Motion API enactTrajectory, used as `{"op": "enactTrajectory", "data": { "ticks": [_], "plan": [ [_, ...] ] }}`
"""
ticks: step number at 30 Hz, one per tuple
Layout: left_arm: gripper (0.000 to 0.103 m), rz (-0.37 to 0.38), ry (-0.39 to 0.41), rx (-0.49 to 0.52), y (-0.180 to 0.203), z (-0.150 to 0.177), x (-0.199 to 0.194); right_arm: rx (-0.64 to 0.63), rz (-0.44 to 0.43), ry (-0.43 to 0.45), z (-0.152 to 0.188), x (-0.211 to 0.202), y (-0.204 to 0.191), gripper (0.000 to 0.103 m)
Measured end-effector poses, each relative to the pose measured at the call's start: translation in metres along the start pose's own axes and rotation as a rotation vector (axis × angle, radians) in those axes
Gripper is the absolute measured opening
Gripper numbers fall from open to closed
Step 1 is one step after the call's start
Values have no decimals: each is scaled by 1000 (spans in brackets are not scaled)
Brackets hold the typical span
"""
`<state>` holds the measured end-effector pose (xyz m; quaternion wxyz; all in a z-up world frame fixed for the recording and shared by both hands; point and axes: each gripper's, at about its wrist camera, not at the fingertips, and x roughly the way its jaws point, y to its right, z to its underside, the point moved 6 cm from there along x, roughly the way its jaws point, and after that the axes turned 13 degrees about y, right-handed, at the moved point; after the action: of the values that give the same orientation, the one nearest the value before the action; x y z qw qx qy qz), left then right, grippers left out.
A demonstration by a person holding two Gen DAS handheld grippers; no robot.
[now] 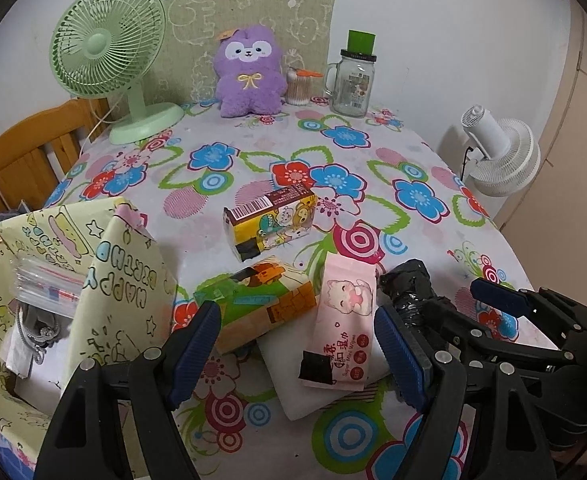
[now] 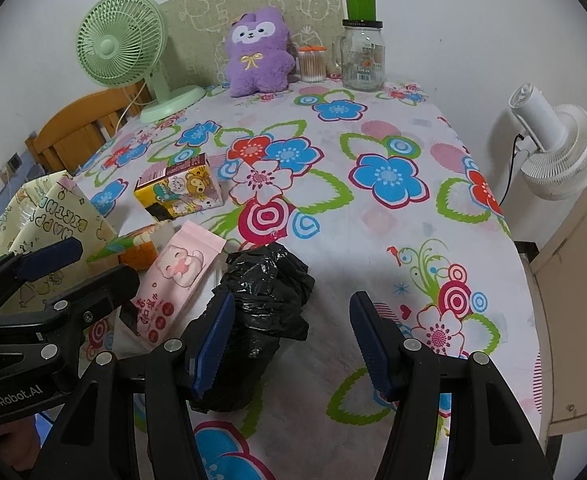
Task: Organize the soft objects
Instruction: 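Lower the right tool onto the black plastic bag and close it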
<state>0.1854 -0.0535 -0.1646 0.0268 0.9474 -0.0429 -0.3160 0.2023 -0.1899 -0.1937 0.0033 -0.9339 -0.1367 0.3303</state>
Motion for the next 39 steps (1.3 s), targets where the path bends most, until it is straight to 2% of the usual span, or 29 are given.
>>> {"op": "enactTrajectory", "data": {
  "ticks": [16, 24, 30, 32, 34, 39],
  "plan": [
    [81, 48, -62, 0, 10, 12, 20, 22, 27, -13, 6, 3, 15, 63],
    [79, 40, -103, -17, 6, 22, 33, 27, 28, -14, 7, 5, 18, 63],
    [62, 29, -80, 13, 11, 20, 30, 22, 25, -14, 7, 5, 16, 63],
    [49, 35, -76, 25, 13, 20, 29, 19, 20, -14, 7, 5, 13, 63],
    [42, 50, -72, 36, 15, 20, 28, 14, 13, -15, 7, 6, 10, 63],
    [38, 57, -68, 48, 19, 20, 27, 12, 9, -16, 7, 7, 8, 63]
  ]
}}
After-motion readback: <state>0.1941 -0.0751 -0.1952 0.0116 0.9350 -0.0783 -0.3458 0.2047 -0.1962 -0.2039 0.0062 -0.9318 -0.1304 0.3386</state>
